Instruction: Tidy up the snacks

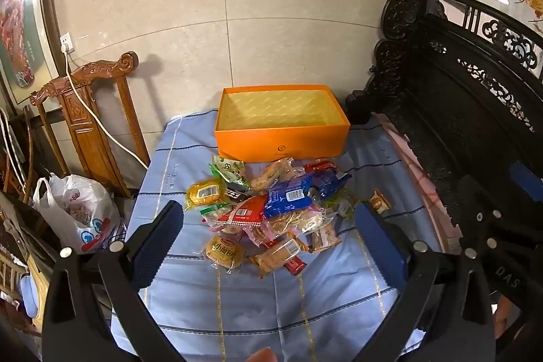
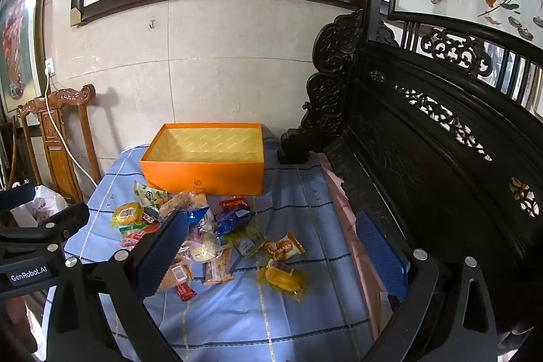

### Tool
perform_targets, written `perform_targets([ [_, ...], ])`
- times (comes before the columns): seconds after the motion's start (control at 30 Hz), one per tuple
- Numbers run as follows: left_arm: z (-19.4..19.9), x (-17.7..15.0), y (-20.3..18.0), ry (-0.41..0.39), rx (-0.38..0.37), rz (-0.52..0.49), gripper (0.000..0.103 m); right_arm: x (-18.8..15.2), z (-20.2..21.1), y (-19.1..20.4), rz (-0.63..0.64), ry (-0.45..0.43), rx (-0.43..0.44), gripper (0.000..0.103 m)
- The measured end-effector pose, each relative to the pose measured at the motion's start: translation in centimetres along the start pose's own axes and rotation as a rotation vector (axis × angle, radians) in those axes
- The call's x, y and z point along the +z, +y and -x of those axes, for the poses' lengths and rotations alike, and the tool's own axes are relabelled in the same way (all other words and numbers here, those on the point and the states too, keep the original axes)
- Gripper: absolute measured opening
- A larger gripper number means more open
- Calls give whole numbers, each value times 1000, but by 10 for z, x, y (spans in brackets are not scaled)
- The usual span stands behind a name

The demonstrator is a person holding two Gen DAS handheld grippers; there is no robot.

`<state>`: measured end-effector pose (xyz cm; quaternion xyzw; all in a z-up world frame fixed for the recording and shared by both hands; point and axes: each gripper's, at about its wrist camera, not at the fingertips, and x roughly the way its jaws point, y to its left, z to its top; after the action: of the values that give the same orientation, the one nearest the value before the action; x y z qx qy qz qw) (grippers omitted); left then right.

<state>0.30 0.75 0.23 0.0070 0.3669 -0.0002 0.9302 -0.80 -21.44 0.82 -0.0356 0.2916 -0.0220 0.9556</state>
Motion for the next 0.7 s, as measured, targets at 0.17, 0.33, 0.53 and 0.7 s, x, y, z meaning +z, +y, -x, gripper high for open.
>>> perform_targets([
  [0.17, 0, 0, -1, 0, 0, -2, 99, -1, 0, -1, 0, -3, 0, 99],
  [0.33, 0, -1, -3, 1, 2, -2, 99, 0, 0, 0, 1, 0, -1, 99],
  [0.53, 0, 0, -2, 1, 1, -1, 99, 1, 1, 2, 6, 1, 1, 99],
  [0.7, 0, -1, -4, 0, 2, -1, 99, 1, 1, 2, 6, 1, 1, 99],
])
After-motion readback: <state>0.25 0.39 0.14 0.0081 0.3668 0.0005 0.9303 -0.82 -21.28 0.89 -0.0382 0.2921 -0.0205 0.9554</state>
